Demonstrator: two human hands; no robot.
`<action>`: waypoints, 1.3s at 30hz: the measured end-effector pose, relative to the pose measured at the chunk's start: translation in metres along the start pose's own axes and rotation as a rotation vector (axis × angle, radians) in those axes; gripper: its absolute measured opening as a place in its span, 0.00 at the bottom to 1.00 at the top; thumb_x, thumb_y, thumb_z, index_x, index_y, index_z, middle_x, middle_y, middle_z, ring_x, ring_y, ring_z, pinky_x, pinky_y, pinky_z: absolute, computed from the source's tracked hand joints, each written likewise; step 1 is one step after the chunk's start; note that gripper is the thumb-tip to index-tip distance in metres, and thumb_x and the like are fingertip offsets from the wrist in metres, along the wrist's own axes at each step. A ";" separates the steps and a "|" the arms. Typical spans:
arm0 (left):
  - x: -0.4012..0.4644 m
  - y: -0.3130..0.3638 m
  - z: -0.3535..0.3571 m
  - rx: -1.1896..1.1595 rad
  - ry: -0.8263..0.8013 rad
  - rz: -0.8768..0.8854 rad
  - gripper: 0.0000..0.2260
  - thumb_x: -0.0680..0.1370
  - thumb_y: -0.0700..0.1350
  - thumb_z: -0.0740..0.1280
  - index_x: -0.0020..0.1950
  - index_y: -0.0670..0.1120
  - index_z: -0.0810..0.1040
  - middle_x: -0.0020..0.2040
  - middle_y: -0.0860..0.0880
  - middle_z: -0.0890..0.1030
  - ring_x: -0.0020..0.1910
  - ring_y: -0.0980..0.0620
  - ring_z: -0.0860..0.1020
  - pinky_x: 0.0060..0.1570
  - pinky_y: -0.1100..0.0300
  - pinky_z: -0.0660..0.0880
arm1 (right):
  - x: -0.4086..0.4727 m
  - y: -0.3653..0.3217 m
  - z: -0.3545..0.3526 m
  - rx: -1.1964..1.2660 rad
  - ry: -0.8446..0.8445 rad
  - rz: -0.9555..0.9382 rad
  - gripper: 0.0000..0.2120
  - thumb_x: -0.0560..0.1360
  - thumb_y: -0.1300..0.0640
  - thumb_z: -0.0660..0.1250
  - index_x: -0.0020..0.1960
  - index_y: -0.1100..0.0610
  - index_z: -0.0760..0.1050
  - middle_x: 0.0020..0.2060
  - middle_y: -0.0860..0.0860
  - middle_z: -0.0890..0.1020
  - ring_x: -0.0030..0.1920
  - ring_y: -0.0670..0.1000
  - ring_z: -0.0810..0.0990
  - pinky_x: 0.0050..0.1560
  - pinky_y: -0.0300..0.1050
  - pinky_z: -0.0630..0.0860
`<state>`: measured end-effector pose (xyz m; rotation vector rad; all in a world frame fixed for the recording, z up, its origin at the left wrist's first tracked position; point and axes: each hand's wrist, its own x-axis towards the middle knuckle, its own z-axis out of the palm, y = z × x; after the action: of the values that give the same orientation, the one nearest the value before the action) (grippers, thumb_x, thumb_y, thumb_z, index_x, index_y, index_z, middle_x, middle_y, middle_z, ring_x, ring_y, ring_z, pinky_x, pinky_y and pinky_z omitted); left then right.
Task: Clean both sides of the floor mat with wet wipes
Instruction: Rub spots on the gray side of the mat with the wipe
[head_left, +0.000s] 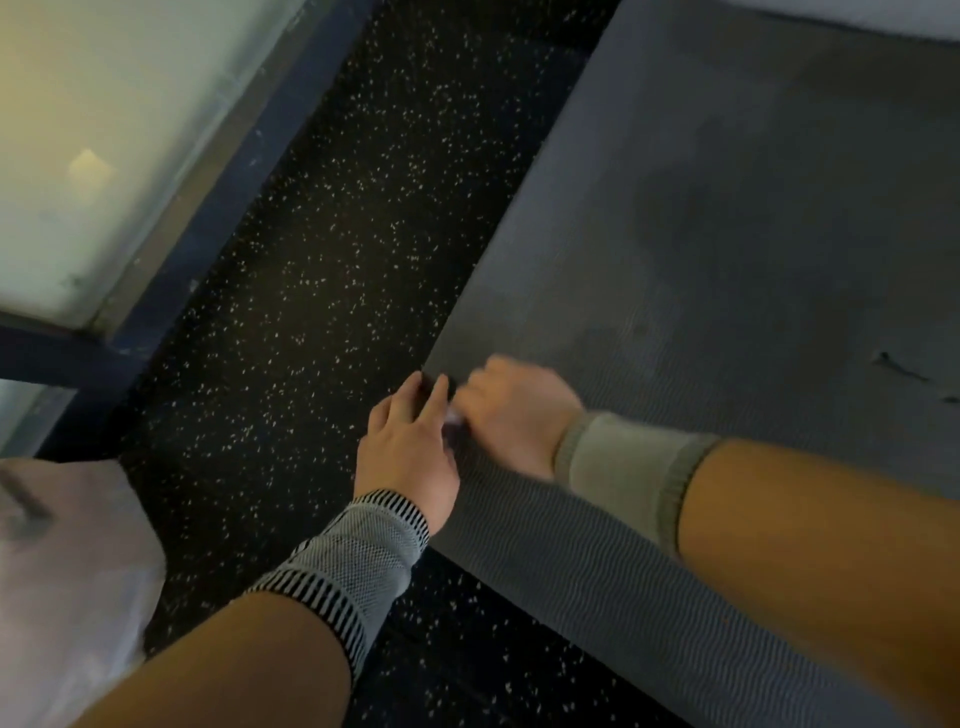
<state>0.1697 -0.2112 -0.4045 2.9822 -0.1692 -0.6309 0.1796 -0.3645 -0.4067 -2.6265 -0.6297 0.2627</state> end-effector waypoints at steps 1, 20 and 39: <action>-0.001 0.000 0.001 0.019 -0.002 0.004 0.31 0.79 0.47 0.60 0.79 0.57 0.50 0.79 0.53 0.52 0.75 0.46 0.54 0.72 0.50 0.61 | 0.009 0.015 -0.007 -0.043 0.063 0.085 0.08 0.77 0.55 0.62 0.53 0.55 0.75 0.46 0.51 0.77 0.45 0.51 0.73 0.44 0.46 0.73; 0.002 0.022 0.005 0.059 0.027 -0.027 0.35 0.77 0.45 0.64 0.79 0.47 0.49 0.78 0.52 0.48 0.76 0.48 0.50 0.73 0.51 0.57 | -0.048 -0.004 0.001 0.045 0.102 -0.025 0.04 0.68 0.60 0.74 0.41 0.57 0.80 0.33 0.52 0.79 0.35 0.55 0.76 0.34 0.44 0.74; -0.002 0.060 0.006 0.071 -0.006 0.018 0.31 0.79 0.51 0.59 0.79 0.49 0.51 0.79 0.51 0.45 0.77 0.48 0.46 0.73 0.46 0.55 | -0.080 0.043 -0.026 -0.083 0.226 0.243 0.05 0.72 0.58 0.63 0.40 0.56 0.77 0.34 0.53 0.79 0.37 0.55 0.77 0.34 0.45 0.70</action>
<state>0.1595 -0.2707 -0.4029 3.0434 -0.2228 -0.6458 0.1333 -0.4462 -0.3962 -2.7595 -0.2516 0.0085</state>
